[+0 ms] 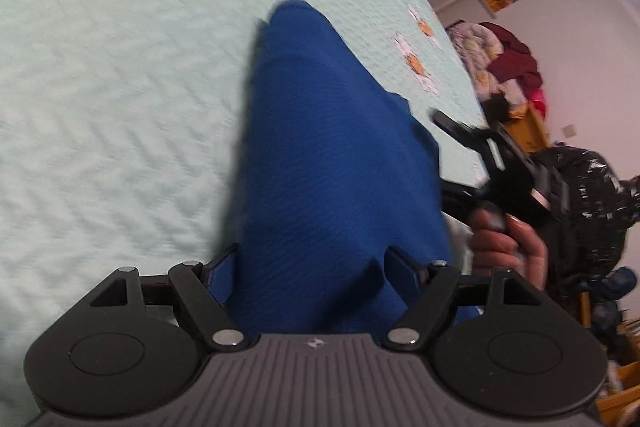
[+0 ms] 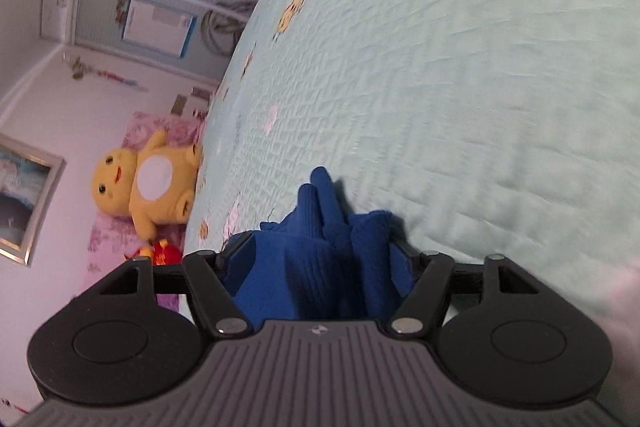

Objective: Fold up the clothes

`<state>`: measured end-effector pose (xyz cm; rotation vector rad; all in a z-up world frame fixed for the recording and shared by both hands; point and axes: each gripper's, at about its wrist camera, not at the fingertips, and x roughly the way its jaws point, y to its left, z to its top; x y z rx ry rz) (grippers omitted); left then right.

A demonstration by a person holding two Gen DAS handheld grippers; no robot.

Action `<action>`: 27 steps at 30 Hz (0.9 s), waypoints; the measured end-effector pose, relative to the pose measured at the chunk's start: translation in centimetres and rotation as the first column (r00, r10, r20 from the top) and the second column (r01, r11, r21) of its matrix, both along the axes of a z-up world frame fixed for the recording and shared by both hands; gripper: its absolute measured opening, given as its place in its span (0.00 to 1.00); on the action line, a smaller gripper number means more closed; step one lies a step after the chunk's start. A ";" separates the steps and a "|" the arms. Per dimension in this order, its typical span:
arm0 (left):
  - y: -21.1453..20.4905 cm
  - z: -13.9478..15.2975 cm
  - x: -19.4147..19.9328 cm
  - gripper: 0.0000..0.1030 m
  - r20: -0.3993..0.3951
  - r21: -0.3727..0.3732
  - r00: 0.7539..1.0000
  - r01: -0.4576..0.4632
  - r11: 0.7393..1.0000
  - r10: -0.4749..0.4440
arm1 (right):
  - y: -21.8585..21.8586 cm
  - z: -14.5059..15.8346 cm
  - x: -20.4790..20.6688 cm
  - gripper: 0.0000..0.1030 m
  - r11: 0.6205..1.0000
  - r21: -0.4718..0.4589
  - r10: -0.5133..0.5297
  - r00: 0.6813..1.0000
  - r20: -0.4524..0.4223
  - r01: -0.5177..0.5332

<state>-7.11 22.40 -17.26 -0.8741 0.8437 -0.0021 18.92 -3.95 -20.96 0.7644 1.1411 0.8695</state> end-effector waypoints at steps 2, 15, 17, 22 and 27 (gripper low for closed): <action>-0.6 0.1 0.4 0.76 0.003 0.027 1.000 0.006 1.000 -0.006 | 0.9 0.1 0.1 0.61 1.000 -0.023 0.018 1.000 0.013 -0.018; -1.0 1.6 -1.3 0.24 0.032 0.107 0.999 -0.022 0.994 0.019 | 1.8 4.0 -4.1 0.27 0.993 -0.108 -0.023 0.982 0.188 0.044; -0.9 2.0 -1.8 0.23 0.043 0.093 0.999 -0.032 0.995 0.028 | 2.3 6.2 -5.4 0.26 0.990 -0.139 0.000 0.968 0.252 0.036; -0.6 4.3 -4.9 0.23 0.110 0.080 0.993 -0.060 0.995 0.051 | 3.3 11.3 -8.8 0.26 0.984 -0.177 0.054 0.932 0.360 0.011; 1.4 7.7 -10.9 0.23 0.189 0.091 0.974 -0.141 0.986 0.122 | 5.1 16.1 -12.3 0.26 0.989 -0.141 0.088 0.911 0.403 -0.034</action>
